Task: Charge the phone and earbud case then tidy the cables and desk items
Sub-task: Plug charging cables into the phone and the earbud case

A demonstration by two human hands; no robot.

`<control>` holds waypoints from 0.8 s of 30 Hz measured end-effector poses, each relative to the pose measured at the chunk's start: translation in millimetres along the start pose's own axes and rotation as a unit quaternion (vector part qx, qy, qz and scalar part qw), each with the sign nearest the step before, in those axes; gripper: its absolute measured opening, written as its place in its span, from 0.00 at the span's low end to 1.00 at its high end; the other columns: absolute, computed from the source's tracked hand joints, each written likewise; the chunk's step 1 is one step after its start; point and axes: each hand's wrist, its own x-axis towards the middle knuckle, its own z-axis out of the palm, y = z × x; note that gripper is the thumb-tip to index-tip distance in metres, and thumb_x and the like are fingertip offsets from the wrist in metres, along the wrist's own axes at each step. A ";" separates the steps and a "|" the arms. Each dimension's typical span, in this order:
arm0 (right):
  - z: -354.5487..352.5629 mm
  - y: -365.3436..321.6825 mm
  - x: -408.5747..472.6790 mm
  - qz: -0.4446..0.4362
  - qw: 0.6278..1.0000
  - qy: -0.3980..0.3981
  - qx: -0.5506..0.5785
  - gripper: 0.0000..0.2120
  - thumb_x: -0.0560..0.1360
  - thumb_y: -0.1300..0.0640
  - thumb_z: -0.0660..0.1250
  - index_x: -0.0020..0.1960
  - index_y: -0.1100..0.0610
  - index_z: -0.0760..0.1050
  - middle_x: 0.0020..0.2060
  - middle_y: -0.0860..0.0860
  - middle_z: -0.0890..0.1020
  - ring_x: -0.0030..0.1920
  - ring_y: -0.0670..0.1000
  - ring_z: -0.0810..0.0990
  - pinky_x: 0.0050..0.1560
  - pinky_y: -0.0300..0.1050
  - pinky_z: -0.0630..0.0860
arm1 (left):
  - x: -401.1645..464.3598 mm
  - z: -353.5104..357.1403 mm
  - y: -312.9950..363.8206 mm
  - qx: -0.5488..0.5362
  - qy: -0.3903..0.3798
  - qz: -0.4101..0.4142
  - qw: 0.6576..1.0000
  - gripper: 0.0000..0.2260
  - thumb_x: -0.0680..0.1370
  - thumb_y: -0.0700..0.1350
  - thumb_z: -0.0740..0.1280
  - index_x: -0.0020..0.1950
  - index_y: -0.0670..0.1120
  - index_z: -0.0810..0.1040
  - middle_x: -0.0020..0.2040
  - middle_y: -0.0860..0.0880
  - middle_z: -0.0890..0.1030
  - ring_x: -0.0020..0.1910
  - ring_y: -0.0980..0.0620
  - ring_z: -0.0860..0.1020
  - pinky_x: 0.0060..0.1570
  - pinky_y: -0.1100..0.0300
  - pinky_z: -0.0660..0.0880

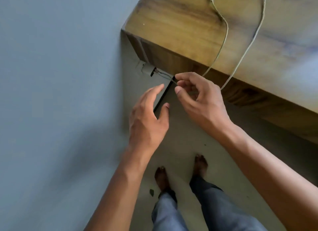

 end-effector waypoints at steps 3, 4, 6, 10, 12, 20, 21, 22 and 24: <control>33.4 18.5 9.1 -0.006 1.000 0.010 0.003 0.14 0.83 0.54 0.69 0.68 0.53 0.80 0.53 0.49 0.84 0.53 0.48 0.82 0.55 0.52 0.80 | 16.5 11.8 -34.9 0.022 0.004 0.007 1.000 0.23 0.83 0.45 0.70 0.78 0.50 0.73 0.76 0.54 0.76 0.75 0.57 0.72 0.69 0.78 0.58; 44.3 24.8 13.3 -0.011 1.000 0.014 0.002 0.14 0.83 0.54 0.69 0.68 0.54 0.80 0.53 0.49 0.84 0.53 0.48 0.82 0.56 0.52 0.80 | 22.9 16.1 -46.1 0.027 0.009 0.015 0.999 0.23 0.83 0.44 0.71 0.79 0.49 0.73 0.76 0.53 0.76 0.75 0.56 0.72 0.70 0.77 0.59; 66.0 38.6 22.7 -0.026 0.999 0.028 0.004 0.14 0.83 0.54 0.68 0.68 0.54 0.79 0.54 0.49 0.84 0.53 0.47 0.82 0.56 0.52 0.81 | 36.2 25.8 -68.3 0.037 0.027 0.032 0.998 0.24 0.82 0.44 0.71 0.79 0.48 0.73 0.77 0.51 0.75 0.76 0.55 0.72 0.75 0.66 0.64; 110.5 76.1 48.9 -0.056 0.996 0.063 0.032 0.15 0.83 0.54 0.68 0.69 0.55 0.79 0.54 0.48 0.84 0.54 0.47 0.82 0.56 0.50 0.81 | 66.1 56.3 -118.7 0.046 0.088 0.069 0.993 0.23 0.82 0.44 0.71 0.78 0.47 0.75 0.76 0.51 0.76 0.75 0.54 0.73 0.75 0.60 0.67; 134.5 100.3 62.6 -0.062 0.994 0.065 0.055 0.15 0.83 0.54 0.68 0.69 0.54 0.79 0.54 0.48 0.83 0.54 0.47 0.82 0.56 0.53 0.81 | 81.1 78.3 -145.6 0.038 0.114 0.090 0.989 0.23 0.81 0.41 0.72 0.76 0.45 0.76 0.75 0.50 0.78 0.75 0.52 0.74 0.74 0.65 0.66; 224.2 206.0 102.0 -0.089 0.990 0.081 0.074 0.17 0.83 0.53 0.68 0.71 0.51 0.77 0.60 0.46 0.83 0.58 0.45 0.82 0.56 0.50 0.83 | 137.8 155.1 -228.1 0.022 0.210 0.167 0.963 0.19 0.80 0.37 0.71 0.72 0.42 0.80 0.72 0.45 0.79 0.73 0.46 0.75 0.75 0.50 0.71; 233.9 218.1 107.4 -0.090 0.990 0.075 0.074 0.17 0.83 0.53 0.68 0.71 0.51 0.77 0.61 0.46 0.82 0.58 0.45 0.81 0.56 0.50 0.83 | 146.3 158.9 -232.8 0.026 0.231 0.189 0.954 0.18 0.80 0.37 0.71 0.70 0.42 0.82 0.70 0.46 0.81 0.72 0.47 0.76 0.74 0.53 0.71; 242.8 229.4 113.1 -0.091 0.990 0.073 0.074 0.17 0.83 0.53 0.68 0.71 0.51 0.77 0.61 0.46 0.82 0.59 0.45 0.81 0.57 0.50 0.83 | 154.3 161.9 -236.0 0.031 0.249 0.210 0.945 0.16 0.80 0.37 0.71 0.69 0.42 0.83 0.69 0.46 0.82 0.71 0.48 0.77 0.74 0.58 0.70; 258.2 247.8 126.1 -0.100 0.989 0.078 0.078 0.17 0.83 0.53 0.68 0.72 0.51 0.77 0.62 0.46 0.82 0.60 0.45 0.80 0.58 0.52 0.82 | 168.8 166.6 -239.2 0.038 0.277 0.241 0.929 0.15 0.81 0.38 0.72 0.68 0.43 0.83 0.68 0.47 0.82 0.70 0.51 0.77 0.72 0.68 0.66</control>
